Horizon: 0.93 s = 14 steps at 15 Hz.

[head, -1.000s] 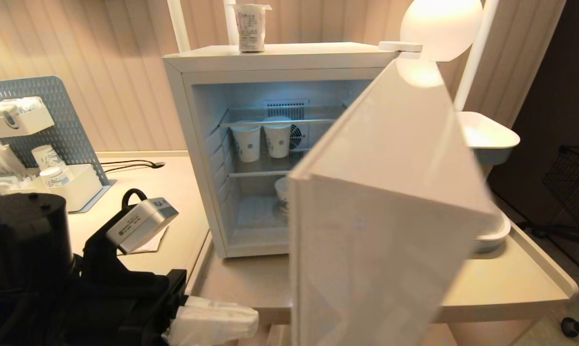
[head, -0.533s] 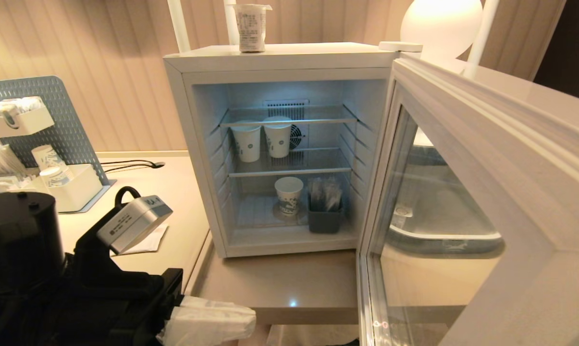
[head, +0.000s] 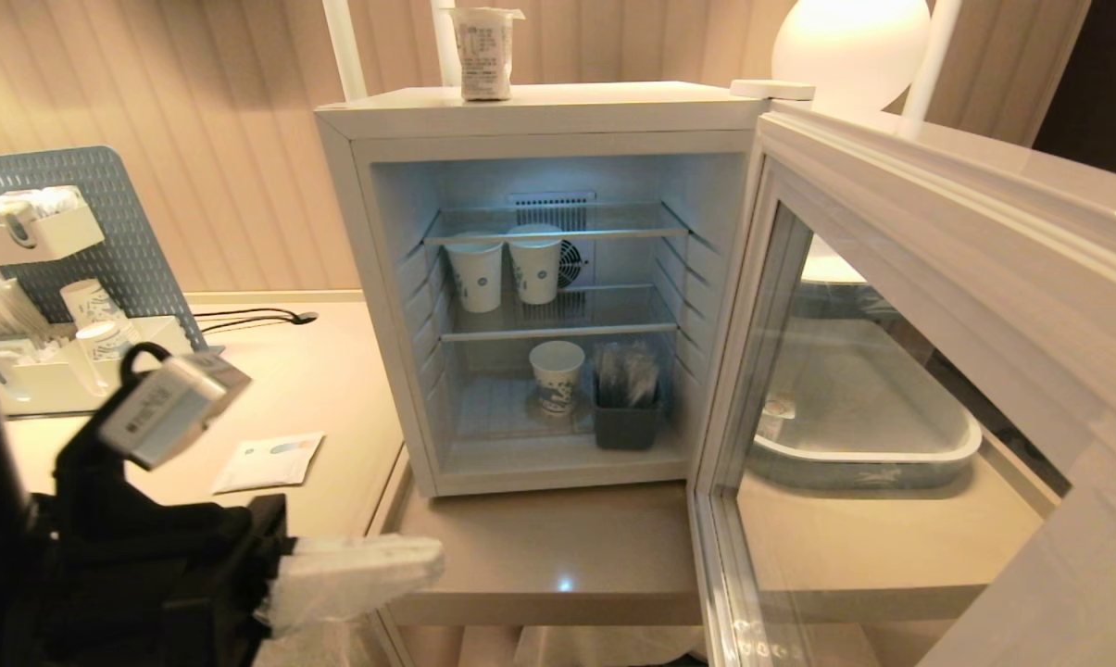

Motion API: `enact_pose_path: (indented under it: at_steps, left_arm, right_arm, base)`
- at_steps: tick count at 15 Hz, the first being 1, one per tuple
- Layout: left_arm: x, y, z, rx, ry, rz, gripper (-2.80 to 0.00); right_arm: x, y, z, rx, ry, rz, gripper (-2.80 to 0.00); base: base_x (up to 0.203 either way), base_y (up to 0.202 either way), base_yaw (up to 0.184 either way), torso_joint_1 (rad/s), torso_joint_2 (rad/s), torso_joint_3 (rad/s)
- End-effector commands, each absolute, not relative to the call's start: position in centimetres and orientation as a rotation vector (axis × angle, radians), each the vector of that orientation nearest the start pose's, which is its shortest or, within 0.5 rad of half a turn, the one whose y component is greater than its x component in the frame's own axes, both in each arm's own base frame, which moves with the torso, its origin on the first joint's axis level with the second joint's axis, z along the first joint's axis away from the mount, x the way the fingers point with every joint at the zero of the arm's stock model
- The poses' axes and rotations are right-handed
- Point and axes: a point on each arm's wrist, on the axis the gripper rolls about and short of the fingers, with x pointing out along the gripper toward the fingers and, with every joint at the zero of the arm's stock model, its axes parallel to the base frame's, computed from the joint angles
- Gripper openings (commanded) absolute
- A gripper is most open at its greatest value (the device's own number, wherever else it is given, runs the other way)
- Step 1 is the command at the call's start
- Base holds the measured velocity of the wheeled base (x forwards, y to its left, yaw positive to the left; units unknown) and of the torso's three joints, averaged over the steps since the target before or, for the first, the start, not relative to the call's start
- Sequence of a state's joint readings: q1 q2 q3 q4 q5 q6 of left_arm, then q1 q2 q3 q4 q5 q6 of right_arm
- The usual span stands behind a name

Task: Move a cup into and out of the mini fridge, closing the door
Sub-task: Put the yoghurt in the freezer

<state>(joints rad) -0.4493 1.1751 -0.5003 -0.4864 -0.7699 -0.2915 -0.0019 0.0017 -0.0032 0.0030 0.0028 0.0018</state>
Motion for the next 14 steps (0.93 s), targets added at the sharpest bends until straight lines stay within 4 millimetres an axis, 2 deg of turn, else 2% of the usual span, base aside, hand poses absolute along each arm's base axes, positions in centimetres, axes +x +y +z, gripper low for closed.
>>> enact_pose_path:
  at_steps: [1, 2, 3, 4, 6, 8, 10, 11, 13, 14]
  left_arm:
    - [11.4, -6.1, 24.2, -0.277, 0.220, -1.029, -2.80]
    - [9.8, -4.8, 26.5, -0.282, 0.182, -0.894, -2.80]
    - [7.3, -3.4, 28.9, -0.293, 0.140, -0.749, -2.80]
    - [4.3, -2.1, 30.5, -0.309, 0.095, -0.616, -2.80]
    - [-2.2, 0.3, 31.6, -0.340, -0.022, -0.419, -2.80]
    - [-8.0, 1.3, 30.8, -0.353, -0.062, -0.254, -2.80]
    - [-12.1, 0.5, 28.8, -0.348, -0.082, -0.096, -2.80]
    - [-13.4, -0.1, 27.6, -0.335, -0.095, -0.044, -2.80]
    - [-14.9, -0.4, 25.1, -0.306, -0.093, -0.014, -2.80]
    - [-15.0, -0.3, 23.4, -0.284, -0.081, -0.035, -2.80]
  right_arm:
    - [-2.3, 0.0, 7.6, 0.002, 0.003, 0.002, -2.80]
    - [-2.3, 0.0, 7.6, 0.002, 0.002, 0.002, -2.80]
    - [-2.3, 0.0, 7.6, 0.002, 0.003, 0.001, -2.80]
    - [-2.3, 0.0, 7.6, 0.002, 0.003, 0.002, -2.80]
    - [-2.3, 0.0, 7.6, 0.002, 0.003, 0.000, -2.80]
    - [-2.3, 0.0, 7.6, 0.002, 0.003, 0.002, -2.80]
    - [-2.3, 0.0, 7.6, 0.002, 0.003, 0.001, -2.80]
    - [-2.3, 0.0, 7.6, 0.002, 0.003, 0.000, -2.80]
    - [-2.3, 0.0, 7.6, 0.002, 0.003, 0.002, -2.80]
    - [-2.3, 0.0, 7.6, 0.002, 0.003, 0.000, -2.80]
  base:
    - [0.000, 0.000, 0.000, 0.000, 0.00, 0.000]
    - [0.000, 0.000, 0.000, 0.000, 0.00, 0.000]
    - [0.000, 0.000, 0.000, 0.000, 0.00, 0.000]
    - [0.000, 0.000, 0.000, 0.000, 0.00, 0.000]
    - [0.000, 0.000, 0.000, 0.000, 0.00, 0.000]
    - [0.000, 0.000, 0.000, 0.000, 0.00, 0.000]
    - [0.000, 0.000, 0.000, 0.000, 0.00, 0.000]
    - [0.000, 0.000, 0.000, 0.000, 0.00, 0.000]
    - [0.000, 0.000, 0.000, 0.000, 0.00, 0.000]
    - [0.000, 0.000, 0.000, 0.000, 0.00, 0.000]
